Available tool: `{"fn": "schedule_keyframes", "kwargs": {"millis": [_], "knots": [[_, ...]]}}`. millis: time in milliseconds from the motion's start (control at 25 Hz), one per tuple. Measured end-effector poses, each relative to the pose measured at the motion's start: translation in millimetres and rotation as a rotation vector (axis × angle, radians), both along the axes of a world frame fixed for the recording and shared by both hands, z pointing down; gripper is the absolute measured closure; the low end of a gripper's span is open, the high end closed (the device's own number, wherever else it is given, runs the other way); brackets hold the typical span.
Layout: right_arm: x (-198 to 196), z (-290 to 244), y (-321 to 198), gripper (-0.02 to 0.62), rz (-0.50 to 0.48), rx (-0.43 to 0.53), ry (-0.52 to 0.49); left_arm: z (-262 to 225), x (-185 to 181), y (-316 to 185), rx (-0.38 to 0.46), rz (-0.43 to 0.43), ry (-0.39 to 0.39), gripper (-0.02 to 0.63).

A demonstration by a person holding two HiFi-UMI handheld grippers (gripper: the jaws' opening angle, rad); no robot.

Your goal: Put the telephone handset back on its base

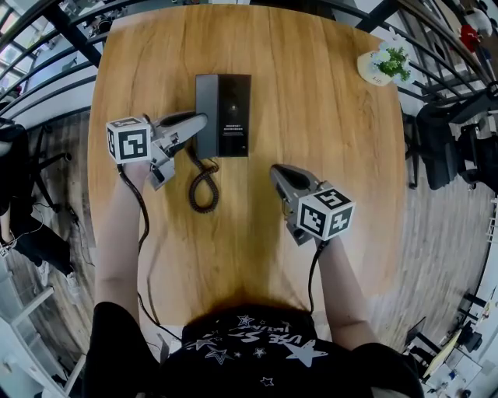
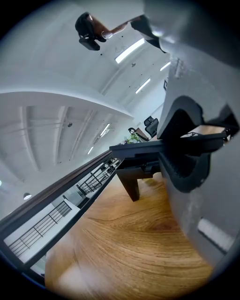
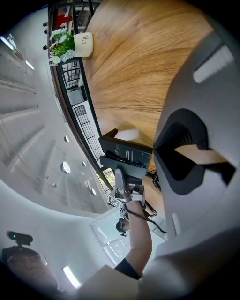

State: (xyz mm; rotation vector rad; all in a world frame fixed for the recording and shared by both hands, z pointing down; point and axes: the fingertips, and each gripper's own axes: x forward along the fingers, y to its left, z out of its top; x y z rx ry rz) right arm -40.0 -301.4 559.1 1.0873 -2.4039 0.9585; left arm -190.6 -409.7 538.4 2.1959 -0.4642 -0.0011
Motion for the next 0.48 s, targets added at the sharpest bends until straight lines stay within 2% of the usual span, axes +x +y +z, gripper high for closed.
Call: {"fn": "schedule_keyframes", "kwargs": {"millis": [240, 480], "knots": [[3.7, 1.3, 0.2, 0.594, 0.008, -0.002, 0.000, 12.4, -4.7, -4.7, -0.026, -0.008, -0.046, 0.503], [2.4, 2.0, 0.9, 0.594, 0.003, -0.005, -0.004, 11.2, -2.4, -6.3, 0.040, -0.002, -0.165, 0.489]]}}
